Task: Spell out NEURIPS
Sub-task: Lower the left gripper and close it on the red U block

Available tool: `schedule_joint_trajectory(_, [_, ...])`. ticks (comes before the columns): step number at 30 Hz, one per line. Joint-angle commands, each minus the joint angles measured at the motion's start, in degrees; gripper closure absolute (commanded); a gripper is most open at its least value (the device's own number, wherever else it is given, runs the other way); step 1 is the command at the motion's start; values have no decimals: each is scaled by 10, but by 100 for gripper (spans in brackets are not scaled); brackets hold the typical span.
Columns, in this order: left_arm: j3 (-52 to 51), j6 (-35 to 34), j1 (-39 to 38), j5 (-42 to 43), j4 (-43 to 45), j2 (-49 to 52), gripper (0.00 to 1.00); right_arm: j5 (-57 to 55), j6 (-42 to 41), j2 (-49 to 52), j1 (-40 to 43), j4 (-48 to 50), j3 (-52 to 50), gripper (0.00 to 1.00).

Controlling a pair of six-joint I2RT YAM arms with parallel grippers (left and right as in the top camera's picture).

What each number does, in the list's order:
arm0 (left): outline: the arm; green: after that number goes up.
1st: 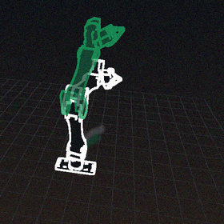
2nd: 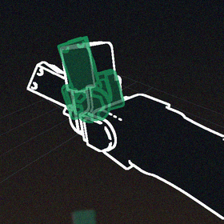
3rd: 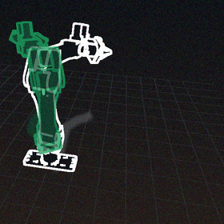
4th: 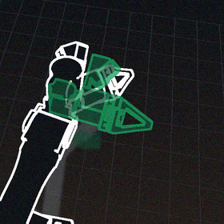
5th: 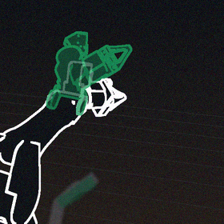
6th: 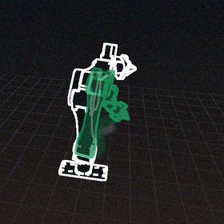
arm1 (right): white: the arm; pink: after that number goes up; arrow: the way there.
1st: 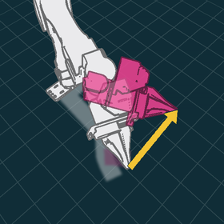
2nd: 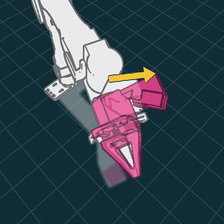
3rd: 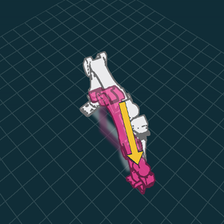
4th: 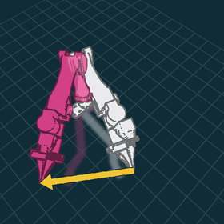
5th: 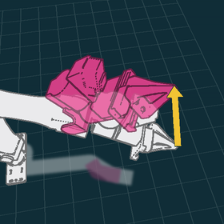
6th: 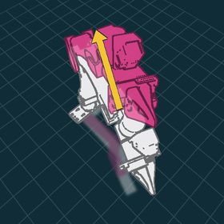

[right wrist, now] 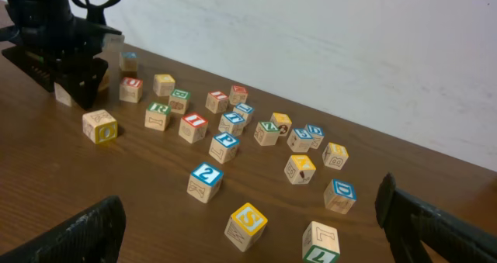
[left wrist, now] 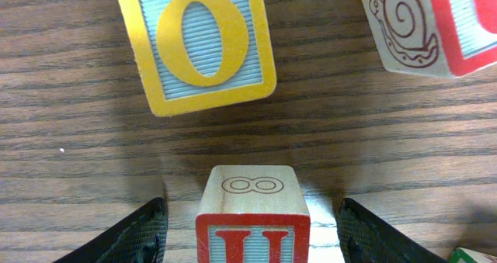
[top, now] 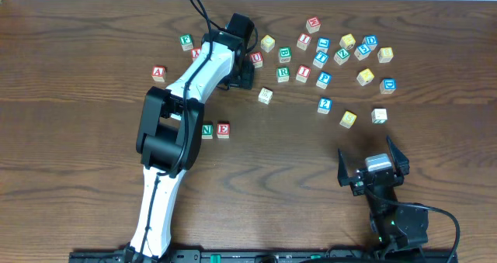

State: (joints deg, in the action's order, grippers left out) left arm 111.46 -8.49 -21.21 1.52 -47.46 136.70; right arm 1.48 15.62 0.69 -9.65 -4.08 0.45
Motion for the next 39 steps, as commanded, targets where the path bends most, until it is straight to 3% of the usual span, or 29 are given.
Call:
schedule_joint_trajectory(1, [-3, 10, 0, 2, 0, 2, 31, -5, -8, -3, 7, -2, -1, 1])
schedule_joint_trajectory(25, [29, 14, 0, -7, -19, 1, 36, -4, -8, -3, 7, -2, -1, 1])
schedule_joint_trajectory(29, [29, 17, 0, -7, -19, 1, 44, -4, -8, -3, 7, -2, -1, 1])
schedule_joint_trajectory(39, [29, 21, 0, -7, -18, 1, 44, -4, -8, -3, 7, -2, -1, 1])
